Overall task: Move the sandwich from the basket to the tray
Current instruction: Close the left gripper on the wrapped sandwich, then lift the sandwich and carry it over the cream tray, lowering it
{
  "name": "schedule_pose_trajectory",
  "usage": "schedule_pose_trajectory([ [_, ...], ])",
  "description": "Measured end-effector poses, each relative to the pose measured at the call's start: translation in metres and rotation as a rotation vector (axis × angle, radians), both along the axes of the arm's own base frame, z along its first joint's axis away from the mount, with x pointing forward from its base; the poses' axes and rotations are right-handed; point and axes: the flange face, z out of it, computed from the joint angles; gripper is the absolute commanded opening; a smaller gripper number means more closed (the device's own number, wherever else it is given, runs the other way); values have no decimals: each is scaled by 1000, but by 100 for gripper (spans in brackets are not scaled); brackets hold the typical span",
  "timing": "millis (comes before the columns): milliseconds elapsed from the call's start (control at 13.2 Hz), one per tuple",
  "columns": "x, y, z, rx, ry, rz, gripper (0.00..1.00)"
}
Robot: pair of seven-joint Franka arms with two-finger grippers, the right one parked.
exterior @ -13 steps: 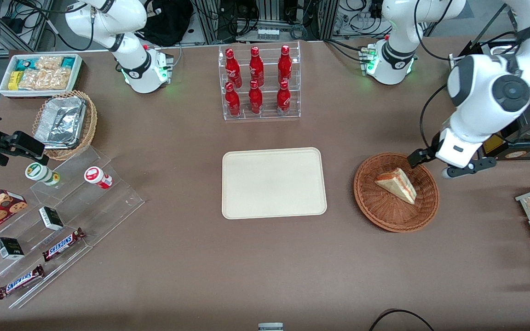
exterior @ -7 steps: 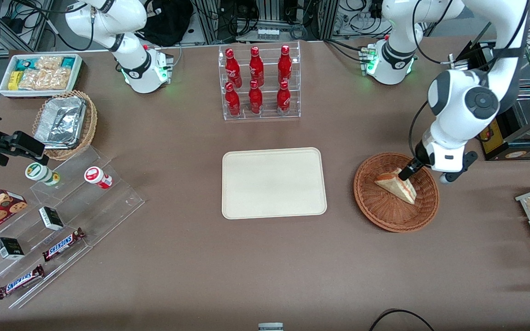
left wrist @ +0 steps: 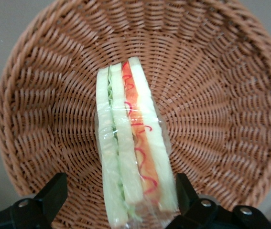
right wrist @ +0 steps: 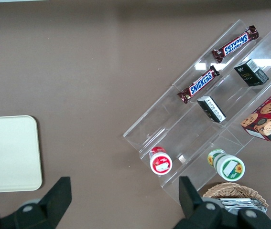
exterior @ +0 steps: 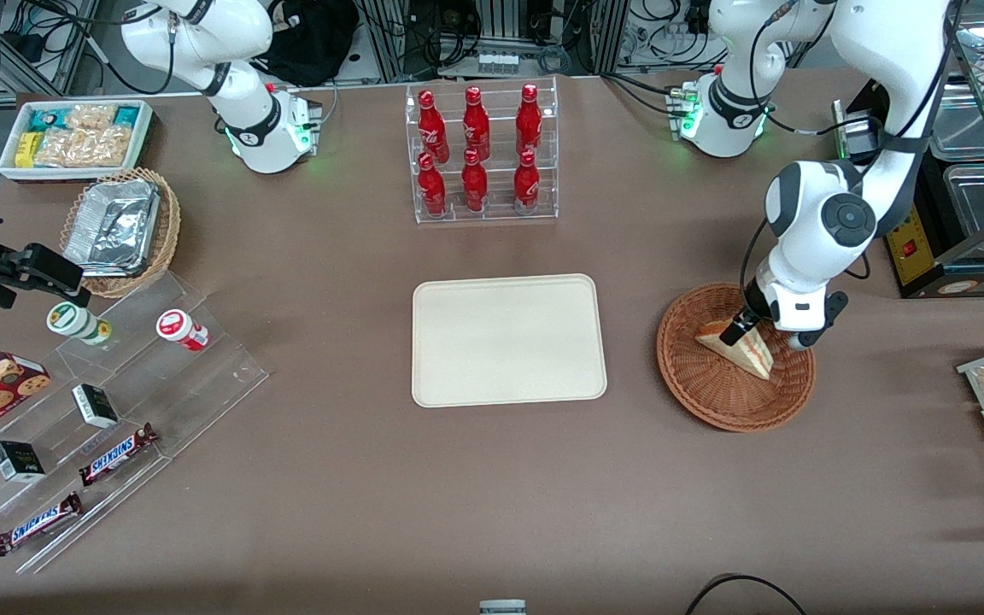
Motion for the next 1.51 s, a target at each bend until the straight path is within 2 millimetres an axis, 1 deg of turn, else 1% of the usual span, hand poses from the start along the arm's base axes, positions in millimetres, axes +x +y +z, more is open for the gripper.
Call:
schedule_pose_trajectory([
  [76, 0, 1, -8, -2, 4, 8, 47],
  [151, 0, 1, -12, -4, 5, 23, 15],
  [227, 1, 1, -11, -5, 2, 39, 7],
  [454, 11, -3, 1, -9, -24, 42, 5],
  [605, 15, -7, 20, -6, -27, 29, 5],
  [681, 16, -9, 35, -2, -25, 15, 5],
  [756, 16, -10, 57, 2, -27, -6, 6],
  [832, 17, -15, 80, 8, -16, -34, 6],
  [908, 17, -24, 107, 16, 14, -68, 6],
  [983, 18, -40, 135, 24, 49, -102, 6],
  [1059, 18, -60, 162, 30, 72, -141, 6],
  [1134, 16, -85, 185, 35, 84, -186, 6],
  [1210, 11, -113, 202, 38, 85, -238, 7],
  [1286, 3, -142, 211, 41, 84, -294, 7],
  [1361, -9, -173, 212, 54, 79, -360, 7],
  [1513, -33, -237, 197, 103, 80, -490, 8],
])
